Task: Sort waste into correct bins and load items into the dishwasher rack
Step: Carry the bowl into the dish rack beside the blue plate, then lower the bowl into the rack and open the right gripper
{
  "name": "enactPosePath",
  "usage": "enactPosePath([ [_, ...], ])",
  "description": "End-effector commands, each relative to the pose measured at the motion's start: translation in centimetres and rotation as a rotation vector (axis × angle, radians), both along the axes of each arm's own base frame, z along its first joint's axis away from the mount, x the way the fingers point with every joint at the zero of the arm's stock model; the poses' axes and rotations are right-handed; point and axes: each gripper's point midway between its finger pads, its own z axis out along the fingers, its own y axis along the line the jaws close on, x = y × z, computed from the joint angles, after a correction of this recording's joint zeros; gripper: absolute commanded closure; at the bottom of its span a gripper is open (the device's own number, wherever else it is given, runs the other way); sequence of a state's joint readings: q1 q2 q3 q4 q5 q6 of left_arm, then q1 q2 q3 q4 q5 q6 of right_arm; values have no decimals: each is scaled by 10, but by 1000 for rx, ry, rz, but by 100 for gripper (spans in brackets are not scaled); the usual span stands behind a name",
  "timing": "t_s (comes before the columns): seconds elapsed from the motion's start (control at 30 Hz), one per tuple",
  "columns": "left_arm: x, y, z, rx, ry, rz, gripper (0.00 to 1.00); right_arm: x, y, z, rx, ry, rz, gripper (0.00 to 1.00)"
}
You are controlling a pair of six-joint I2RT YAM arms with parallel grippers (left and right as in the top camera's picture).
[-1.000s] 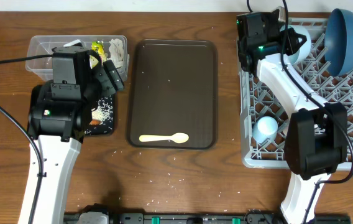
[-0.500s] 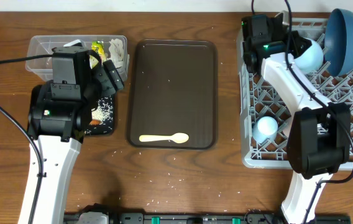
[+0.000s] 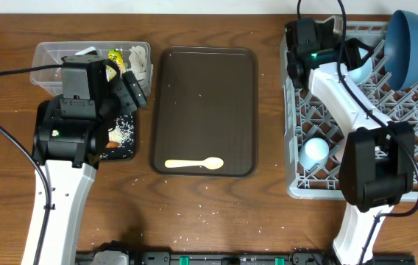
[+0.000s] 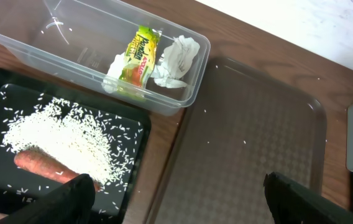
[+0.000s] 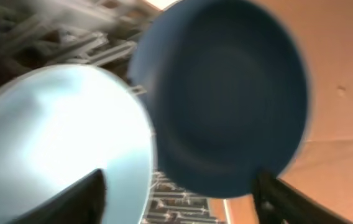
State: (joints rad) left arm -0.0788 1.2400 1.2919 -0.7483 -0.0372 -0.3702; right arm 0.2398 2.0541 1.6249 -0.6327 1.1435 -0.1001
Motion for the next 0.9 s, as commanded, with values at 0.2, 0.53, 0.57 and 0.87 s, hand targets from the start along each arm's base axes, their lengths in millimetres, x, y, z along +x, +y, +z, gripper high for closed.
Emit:
enactPosePath([
  [0.2,1,3,0,-1,-1,17,11,-2,67,4,700,-167,127,17],
  [0.53,1,3,0,0,-1,17,11,-34,28,-7,1124,-208,-158,26],
  [0.57,1,3,0,-1,-1,17,11,-38,24,-13,1151,-194,-193,27],
  [0.87,1,3,0,-1,-1,17,11,-53,7,-59,1251,-143,-300,41],
])
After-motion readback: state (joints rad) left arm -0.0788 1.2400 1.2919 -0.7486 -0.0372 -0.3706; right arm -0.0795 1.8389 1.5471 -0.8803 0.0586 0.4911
